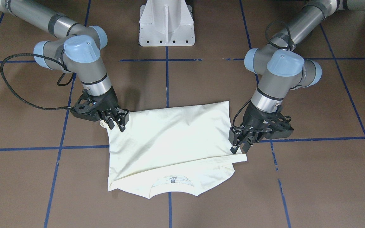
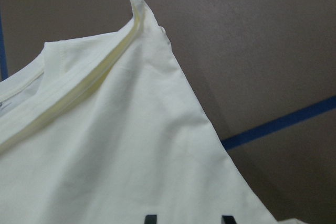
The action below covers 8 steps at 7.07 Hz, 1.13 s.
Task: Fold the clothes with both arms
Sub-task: 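Release the hem and reposition the right gripper at the folded shirt's side edge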
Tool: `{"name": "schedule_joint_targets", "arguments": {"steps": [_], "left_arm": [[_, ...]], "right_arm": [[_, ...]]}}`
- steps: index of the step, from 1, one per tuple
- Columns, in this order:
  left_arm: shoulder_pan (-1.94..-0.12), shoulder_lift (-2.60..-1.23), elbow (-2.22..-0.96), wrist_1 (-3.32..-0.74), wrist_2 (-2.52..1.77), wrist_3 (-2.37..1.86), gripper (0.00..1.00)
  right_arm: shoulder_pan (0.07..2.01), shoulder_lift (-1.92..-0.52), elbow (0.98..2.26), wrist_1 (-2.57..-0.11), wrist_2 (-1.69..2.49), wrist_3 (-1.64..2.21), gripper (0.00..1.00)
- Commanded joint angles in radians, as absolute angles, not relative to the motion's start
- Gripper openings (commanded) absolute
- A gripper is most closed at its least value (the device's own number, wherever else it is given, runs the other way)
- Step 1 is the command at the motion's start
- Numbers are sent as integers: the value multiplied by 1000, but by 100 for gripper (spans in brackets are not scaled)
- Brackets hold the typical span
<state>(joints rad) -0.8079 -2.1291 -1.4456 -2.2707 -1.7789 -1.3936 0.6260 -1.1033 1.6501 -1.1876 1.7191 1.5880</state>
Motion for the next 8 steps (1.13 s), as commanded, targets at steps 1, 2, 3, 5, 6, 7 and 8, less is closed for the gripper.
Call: {"name": "schedule_joint_targets", "arguments": {"steps": [1,2,3,5,6,7,8], "left_arm": [[-808,-2118,-1474,-2270,-1773,-1404,54],[-808,-2118,-1486,-2269,-1772,-1402,54],[-808,-2118,-1486,-2267,-1772,-1402,54],[-808,-2118,-1493,-2267,-1770,-1402,54],[-808,-2111,-1493,-2267,-1772,-1401,54],[-808,-2111,-1493,-2267,-1770,-1397,54],[-807,-2111,-1491,-2266,-1770,-1399,54]], "right_arm": [[606,-1198,1742,-1187,1721,1614,50],[601,-1200,1727,-1189,1717,1609,49],[597,-1190,1712,-1189,1713,1606,48],[597,-1181,1687,-1189,1698,1608,47],[595,-1186,1687,-1187,1698,1606,47],[597,-1187,1687,-1189,1697,1605,46],[598,-1187,1687,-1189,1675,1600,46]]}}
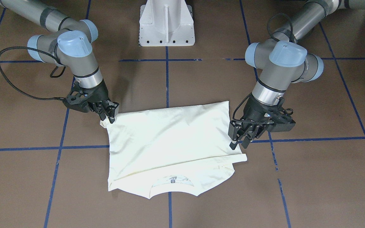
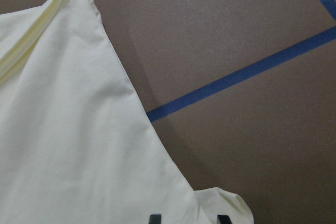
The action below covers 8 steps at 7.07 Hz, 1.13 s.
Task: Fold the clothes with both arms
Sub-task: 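Release the hem and reposition the right gripper at the folded shirt's side edge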
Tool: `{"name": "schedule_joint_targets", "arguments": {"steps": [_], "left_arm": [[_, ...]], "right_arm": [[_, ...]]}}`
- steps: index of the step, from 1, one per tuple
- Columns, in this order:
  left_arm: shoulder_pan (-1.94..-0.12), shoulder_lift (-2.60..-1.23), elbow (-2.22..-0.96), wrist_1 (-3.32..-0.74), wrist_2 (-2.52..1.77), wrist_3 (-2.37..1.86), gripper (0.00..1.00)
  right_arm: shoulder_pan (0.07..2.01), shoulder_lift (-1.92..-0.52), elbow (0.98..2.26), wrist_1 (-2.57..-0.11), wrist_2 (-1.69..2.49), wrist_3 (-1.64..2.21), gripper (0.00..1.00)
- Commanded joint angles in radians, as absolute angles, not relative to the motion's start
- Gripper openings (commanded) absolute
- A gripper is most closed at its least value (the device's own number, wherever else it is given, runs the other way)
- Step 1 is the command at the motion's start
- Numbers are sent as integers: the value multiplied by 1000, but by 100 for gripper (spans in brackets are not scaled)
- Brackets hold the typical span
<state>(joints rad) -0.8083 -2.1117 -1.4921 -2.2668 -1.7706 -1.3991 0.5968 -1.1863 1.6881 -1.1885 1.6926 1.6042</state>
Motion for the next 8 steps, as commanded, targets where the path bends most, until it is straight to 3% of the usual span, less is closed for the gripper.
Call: {"name": "schedule_joint_targets", "arguments": {"steps": [1,4,5,6,8], "left_arm": [[-808,-2109,-1491,-2266,-1770,-1399,54],[-807,-2105,-1488,-2267,-1772,-1397,54],[-807,-2105,-1489,-2267,-1772,-1397,54],[-807,-2105,-1489,-2267,-1772,-1397,54],[-807,-2099,-1489,-2267,-1772,-1397,54]], "right_arm": [[598,-1189,1687,-1189,1663,1600,46],[589,-1187,1666,-1189,1652,1601,45],[588,-1186,1666,-1189,1645,1609,30],[588,-1183,1666,-1189,1644,1614,0],[583,-1178,1671,-1189,1646,1615,0]]}}
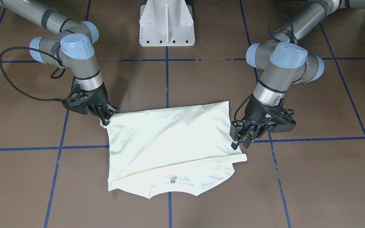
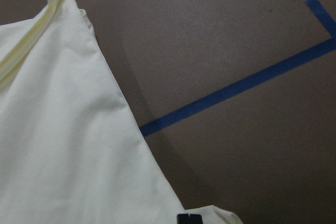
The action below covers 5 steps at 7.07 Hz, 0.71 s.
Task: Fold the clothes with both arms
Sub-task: 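Release the hem and reposition the right gripper at the folded shirt's side edge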
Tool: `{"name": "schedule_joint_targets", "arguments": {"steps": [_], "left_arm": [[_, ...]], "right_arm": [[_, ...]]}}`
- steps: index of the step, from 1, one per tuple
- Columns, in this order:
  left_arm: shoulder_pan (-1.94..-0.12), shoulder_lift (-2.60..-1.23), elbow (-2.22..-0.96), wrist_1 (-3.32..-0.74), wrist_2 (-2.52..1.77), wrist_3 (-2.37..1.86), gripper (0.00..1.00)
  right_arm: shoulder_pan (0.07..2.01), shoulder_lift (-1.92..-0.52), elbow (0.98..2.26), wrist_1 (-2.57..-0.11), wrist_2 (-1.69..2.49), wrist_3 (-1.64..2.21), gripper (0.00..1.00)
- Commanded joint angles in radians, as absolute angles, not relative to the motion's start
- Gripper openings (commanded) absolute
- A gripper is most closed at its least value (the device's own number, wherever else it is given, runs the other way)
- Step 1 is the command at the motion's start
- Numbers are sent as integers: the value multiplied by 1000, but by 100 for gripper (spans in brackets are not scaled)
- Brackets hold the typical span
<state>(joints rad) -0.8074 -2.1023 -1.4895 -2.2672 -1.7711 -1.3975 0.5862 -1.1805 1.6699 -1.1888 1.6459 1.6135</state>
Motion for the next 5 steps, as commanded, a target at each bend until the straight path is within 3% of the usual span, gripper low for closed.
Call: {"name": "schedule_joint_targets", "arguments": {"steps": [1,3,5], "left_arm": [[-807,-2097,-1488,-2267,-1772,-1397,54],[-807,-2097,-1488,-2267,-1772,-1397,54],[-807,-2097,-1489,-2269,-1772,-1401,54]], "right_arm": [[586,-1181,1693,-1189,1646,1617,0],[577,-1253,1817,-1192,1657,1618,0],[456,-1464,2054,-1197,1649,1662,0]]}}
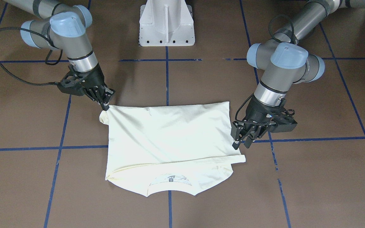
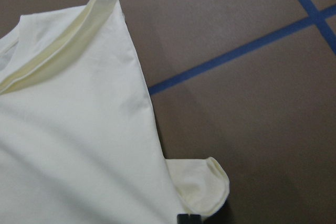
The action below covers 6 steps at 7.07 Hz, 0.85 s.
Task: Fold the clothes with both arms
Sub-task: 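Drag the folded shirt with the right gripper toward the robot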
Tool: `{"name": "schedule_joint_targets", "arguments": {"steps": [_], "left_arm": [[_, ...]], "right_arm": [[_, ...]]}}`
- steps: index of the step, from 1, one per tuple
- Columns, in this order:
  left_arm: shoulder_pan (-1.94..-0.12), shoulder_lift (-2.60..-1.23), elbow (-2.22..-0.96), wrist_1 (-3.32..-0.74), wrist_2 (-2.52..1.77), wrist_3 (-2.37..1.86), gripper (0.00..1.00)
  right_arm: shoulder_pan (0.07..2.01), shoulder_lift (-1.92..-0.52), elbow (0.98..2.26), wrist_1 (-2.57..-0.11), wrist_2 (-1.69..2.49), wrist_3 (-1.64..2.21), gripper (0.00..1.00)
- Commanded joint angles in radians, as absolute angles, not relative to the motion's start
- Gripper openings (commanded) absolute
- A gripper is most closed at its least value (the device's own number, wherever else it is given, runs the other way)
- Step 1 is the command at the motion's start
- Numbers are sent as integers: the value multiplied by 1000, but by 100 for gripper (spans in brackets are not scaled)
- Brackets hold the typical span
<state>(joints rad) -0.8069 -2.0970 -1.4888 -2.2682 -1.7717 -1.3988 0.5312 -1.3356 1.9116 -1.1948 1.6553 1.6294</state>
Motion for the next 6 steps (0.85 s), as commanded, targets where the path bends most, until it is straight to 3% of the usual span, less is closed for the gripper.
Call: {"name": "schedule_joint_targets", "arguments": {"steps": [1,2,4,5,6], "left_arm": [[-805,-2097,-1489,-2270,-1772,-1401,54],[-807,-2097,-1489,-2270,-1772,-1401,54],[-807,-2098,-1494,-2289,-1776,-1399,54],[-805,-2102,-1490,-2352,-1775,-1404,54],[-804,-2111,-1523,-2342,-1782,-1492,55]], "right_arm": [[364,-1597,2192,-1197,1649,1722,0],[251,-1699,2289,-1195,1646,1791,0],[38,-1735,2339,-1197,1638,1860,0],[-44,-1733,2347,-1197,1635,1888,33],[-48,-1732,2355,-1197,1634,1891,99]]}}
